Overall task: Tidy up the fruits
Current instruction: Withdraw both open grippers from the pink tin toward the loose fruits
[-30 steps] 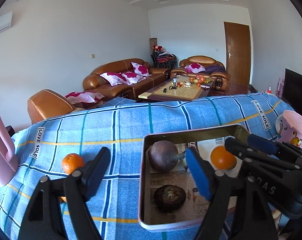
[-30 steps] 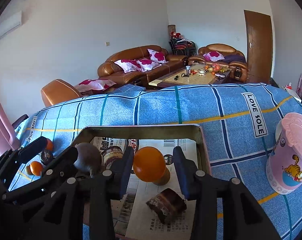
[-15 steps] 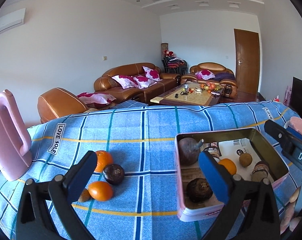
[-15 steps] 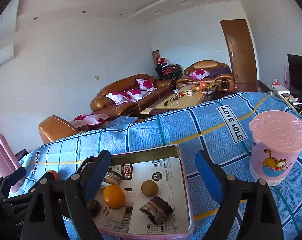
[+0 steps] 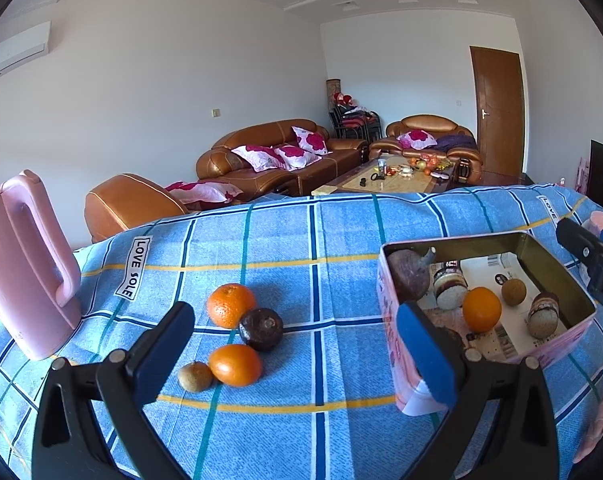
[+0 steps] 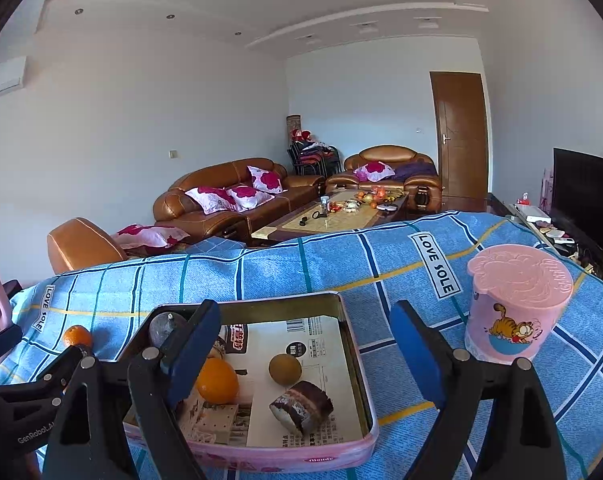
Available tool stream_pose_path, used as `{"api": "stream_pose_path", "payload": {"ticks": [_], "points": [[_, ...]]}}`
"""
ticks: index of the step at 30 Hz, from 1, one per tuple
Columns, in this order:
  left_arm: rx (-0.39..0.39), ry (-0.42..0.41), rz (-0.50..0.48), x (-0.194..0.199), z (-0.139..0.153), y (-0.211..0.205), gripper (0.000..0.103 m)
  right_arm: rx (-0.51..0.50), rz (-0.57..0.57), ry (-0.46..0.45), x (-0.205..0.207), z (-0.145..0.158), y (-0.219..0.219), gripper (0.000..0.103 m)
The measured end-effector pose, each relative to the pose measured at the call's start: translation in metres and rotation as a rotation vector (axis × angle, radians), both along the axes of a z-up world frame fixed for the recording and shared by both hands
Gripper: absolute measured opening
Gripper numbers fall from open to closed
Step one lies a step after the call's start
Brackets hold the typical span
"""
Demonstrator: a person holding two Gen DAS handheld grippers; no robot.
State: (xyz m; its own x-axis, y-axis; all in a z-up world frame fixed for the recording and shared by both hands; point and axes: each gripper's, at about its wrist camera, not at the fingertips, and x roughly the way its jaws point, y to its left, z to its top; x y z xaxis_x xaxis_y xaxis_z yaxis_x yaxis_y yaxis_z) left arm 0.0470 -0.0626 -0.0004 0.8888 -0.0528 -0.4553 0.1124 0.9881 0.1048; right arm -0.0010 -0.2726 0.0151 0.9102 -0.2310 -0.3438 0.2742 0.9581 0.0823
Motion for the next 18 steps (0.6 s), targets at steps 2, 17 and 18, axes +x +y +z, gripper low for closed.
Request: {"api": "stream_pose_path", "payload": {"ticks": [2,17,18], "points": [[-0.001,-0.001,0.001,-0.002,0.000,0.003,0.103,-0.005,-0.002,0.006,-0.002,-0.001,0.005,0.087],[-0.003,0.003,0.021,-0.010,0.001,0.029,0.103,0.036,0.015,0.043,-0.009,-0.005,0.037,0.087],[-0.003,0.004,0.024,-0.010,0.000,0.032,0.103,0.035,0.021,0.044,-0.009,-0.005,0.040,0.087]]}}
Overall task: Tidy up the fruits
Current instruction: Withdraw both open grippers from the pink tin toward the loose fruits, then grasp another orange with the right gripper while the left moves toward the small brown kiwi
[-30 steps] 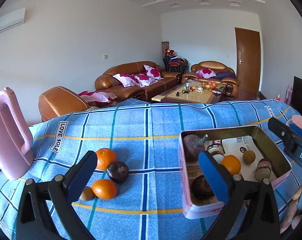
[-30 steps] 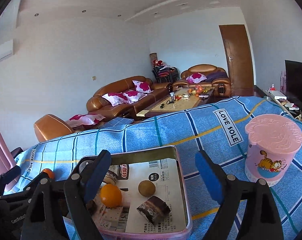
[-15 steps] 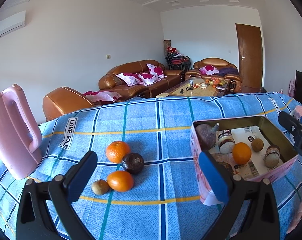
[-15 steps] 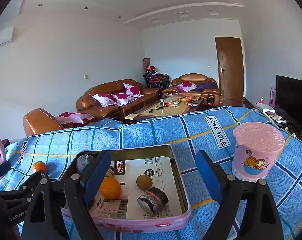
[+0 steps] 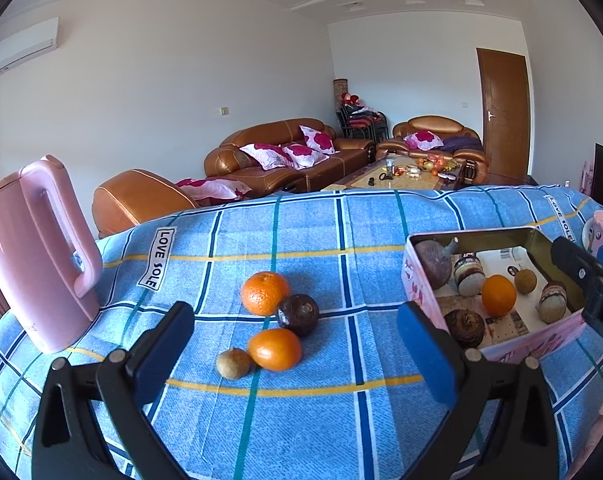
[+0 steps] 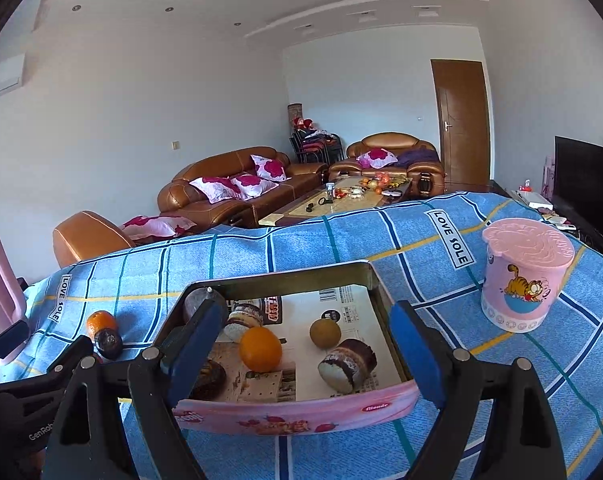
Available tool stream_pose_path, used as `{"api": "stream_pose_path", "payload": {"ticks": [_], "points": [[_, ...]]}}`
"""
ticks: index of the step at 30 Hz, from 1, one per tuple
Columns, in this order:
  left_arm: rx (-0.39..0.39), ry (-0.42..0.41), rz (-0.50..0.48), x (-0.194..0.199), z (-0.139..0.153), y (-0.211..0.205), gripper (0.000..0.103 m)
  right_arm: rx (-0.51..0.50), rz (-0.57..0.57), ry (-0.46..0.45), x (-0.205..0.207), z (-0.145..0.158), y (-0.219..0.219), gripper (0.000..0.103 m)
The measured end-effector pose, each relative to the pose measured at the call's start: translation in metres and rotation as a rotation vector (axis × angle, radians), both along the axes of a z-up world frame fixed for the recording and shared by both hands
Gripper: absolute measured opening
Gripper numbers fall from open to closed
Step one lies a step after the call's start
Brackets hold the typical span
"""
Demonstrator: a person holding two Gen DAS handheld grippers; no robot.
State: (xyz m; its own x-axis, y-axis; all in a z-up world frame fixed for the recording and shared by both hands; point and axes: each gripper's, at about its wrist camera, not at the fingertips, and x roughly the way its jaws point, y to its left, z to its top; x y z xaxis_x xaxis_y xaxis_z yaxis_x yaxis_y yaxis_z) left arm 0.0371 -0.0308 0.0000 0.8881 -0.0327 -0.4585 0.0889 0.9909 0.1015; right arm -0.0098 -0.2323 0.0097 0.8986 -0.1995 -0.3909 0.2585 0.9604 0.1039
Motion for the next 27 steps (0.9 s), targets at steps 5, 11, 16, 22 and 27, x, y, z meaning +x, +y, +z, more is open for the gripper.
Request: {"api": "stream_pose_path", "payload": {"ticks": [5,11,16,22,27], "points": [[-0.001,0.001,0.018,0.000,0.000,0.012,0.103,0.000,0.034,0.004,0.003,-0.001,0.020,0.087],[0.009,0.002,0.041,0.003,-0.001,0.030,0.103,0.000,0.085,0.013,0.009,-0.002,0.047,0.087],[0.012,0.017,0.093,0.012,-0.003,0.058,0.103,0.001,0.126,0.023,0.014,-0.003,0.069,0.087],[-0.025,0.060,0.237,0.031,-0.006,0.113,0.103,0.014,0.185,0.051,0.025,-0.008,0.095,0.087],[-0.048,0.079,0.333,0.042,-0.009,0.150,0.103,0.000,0.231,0.102,0.039,-0.013,0.119,0.087]]}}
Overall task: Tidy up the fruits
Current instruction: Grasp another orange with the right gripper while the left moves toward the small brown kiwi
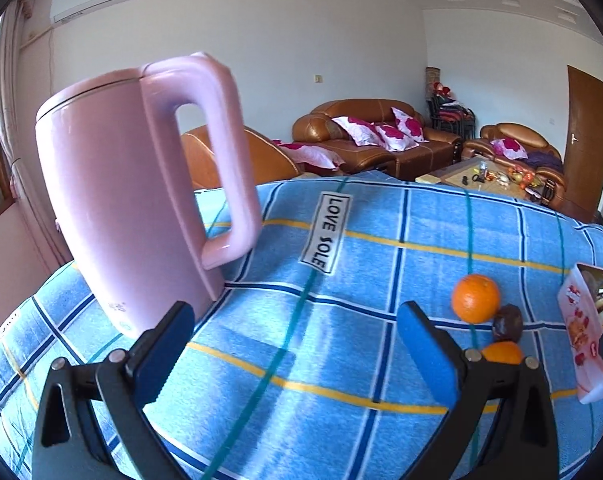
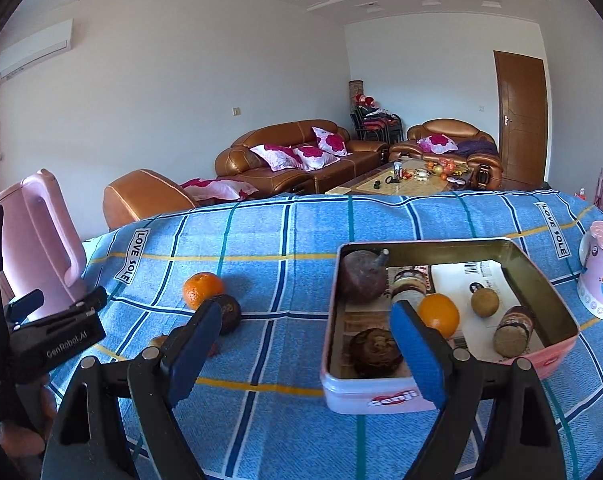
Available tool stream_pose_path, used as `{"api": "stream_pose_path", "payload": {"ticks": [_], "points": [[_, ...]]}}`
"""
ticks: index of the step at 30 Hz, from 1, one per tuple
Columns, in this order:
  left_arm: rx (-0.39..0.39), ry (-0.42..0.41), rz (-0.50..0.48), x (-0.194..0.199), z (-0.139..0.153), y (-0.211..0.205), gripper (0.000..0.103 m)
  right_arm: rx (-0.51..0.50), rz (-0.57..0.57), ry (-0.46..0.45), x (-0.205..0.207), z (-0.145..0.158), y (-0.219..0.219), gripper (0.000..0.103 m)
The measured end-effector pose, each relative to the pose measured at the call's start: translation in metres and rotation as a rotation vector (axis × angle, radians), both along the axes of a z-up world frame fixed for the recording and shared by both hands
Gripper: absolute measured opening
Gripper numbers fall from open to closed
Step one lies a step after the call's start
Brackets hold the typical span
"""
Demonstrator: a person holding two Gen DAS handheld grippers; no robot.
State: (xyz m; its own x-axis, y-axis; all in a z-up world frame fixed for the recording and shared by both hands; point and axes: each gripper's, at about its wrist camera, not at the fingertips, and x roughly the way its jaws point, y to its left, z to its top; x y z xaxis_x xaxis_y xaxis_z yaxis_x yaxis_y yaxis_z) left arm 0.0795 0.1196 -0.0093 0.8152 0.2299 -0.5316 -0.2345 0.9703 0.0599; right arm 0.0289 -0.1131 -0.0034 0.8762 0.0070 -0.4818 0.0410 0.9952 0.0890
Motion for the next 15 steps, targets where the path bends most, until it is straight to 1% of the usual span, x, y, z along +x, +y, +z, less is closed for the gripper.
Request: {"api": "stream_pose_path", "payload": {"ticks": [2,4,6,8,11,12,13,15], "points": [[0.010,0.004,0.018,0.002,-0.001,0.007,0.103,0.008,0.031,0.030,0.007,-0.003,0.009,0.087],[0.027,0.005,0.031,0.003,-0.002,0.010,0.103,0.006,0.064,0.063,0.015,-0.007,0.019,0.080],[0.029,0.010,0.033,0.004,-0.002,0.010,0.103,-0.001,0.103,0.109,0.024,-0.012,0.032,0.069],[0.018,0.010,0.025,0.004,-0.001,0.010,0.103,0.000,0.135,0.148,0.032,-0.017,0.043,0.065],[0.019,0.010,0.020,0.003,-0.001,0.011,0.103,-0.002,0.163,0.218,0.046,-0.026,0.055,0.063],[0.021,0.013,0.020,0.003,-0.001,0.011,0.103,0.004,0.172,0.245,0.051,-0.029,0.057,0.058],[0.020,0.014,0.021,0.004,0.000,0.012,0.103,0.018,0.185,0.270,0.056,-0.032,0.059,0.056],[0.009,0.012,0.023,0.003,0.000,0.013,0.103,0.045,0.199,0.310,0.065,-0.039,0.062,0.055]]}}
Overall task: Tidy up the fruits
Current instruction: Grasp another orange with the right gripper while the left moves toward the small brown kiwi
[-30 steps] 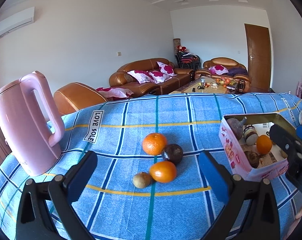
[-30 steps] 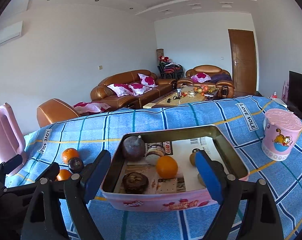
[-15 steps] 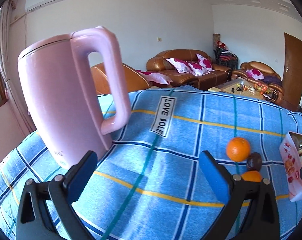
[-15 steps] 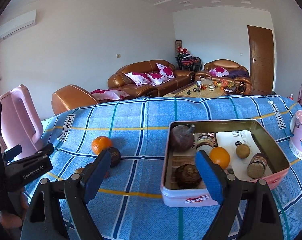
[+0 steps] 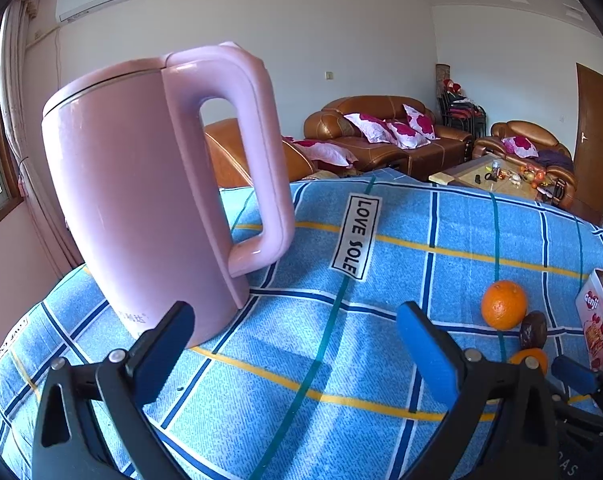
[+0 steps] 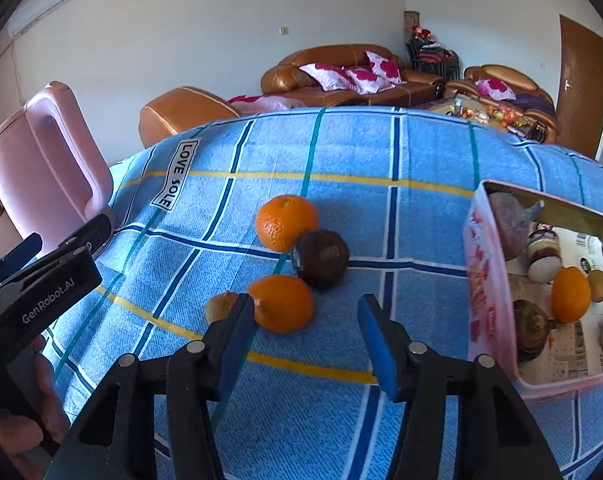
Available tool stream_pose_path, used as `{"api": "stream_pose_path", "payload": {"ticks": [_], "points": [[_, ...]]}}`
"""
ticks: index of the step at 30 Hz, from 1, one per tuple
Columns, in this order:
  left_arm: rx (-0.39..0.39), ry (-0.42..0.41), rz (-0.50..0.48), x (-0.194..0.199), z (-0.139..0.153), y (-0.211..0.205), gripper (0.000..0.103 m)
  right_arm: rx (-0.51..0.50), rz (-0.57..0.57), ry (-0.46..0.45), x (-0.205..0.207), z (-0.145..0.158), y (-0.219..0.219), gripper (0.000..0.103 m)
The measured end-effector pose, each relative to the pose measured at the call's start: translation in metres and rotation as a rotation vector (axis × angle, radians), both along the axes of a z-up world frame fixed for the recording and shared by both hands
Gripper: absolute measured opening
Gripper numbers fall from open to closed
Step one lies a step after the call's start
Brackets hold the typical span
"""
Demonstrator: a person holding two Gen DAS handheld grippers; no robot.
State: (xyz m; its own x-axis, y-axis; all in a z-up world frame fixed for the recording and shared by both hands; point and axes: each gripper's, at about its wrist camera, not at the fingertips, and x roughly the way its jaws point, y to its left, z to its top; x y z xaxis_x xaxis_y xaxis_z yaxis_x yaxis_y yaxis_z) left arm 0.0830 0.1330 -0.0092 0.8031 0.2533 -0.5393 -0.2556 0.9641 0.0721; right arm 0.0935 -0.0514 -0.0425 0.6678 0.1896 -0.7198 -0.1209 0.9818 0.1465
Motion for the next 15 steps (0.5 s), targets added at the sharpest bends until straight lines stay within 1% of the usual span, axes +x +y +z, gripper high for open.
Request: {"api": "stream_pose_path", "payload": {"ticks": [4,7,8,10,11,15], "points": [[-0.012,0.004,-0.003,0.003,0.002,0.005,0.103,0.052,0.004,0.057,0.014,-0.009,0.006,0.055],[-0.017,0.001,-0.003,0.004,0.003,0.007,0.103,0.010,0.011,0.049,0.018,-0.009,0.017,0.055],[-0.023,0.001,-0.005,0.005,0.003,0.007,0.103,-0.010,0.016,0.050,0.018,-0.009,0.020,0.053],[-0.030,0.004,-0.010,0.005,0.003,0.008,0.103,-0.029,0.016,0.050,0.017,-0.009,0.022,0.042],[-0.032,0.008,-0.012,0.006,0.002,0.008,0.103,-0.026,0.021,0.052,0.017,-0.010,0.021,0.041],[-0.035,0.015,-0.030,0.006,0.002,0.006,0.103,-0.021,0.020,0.048,0.007,-0.009,0.014,0.040]]}}
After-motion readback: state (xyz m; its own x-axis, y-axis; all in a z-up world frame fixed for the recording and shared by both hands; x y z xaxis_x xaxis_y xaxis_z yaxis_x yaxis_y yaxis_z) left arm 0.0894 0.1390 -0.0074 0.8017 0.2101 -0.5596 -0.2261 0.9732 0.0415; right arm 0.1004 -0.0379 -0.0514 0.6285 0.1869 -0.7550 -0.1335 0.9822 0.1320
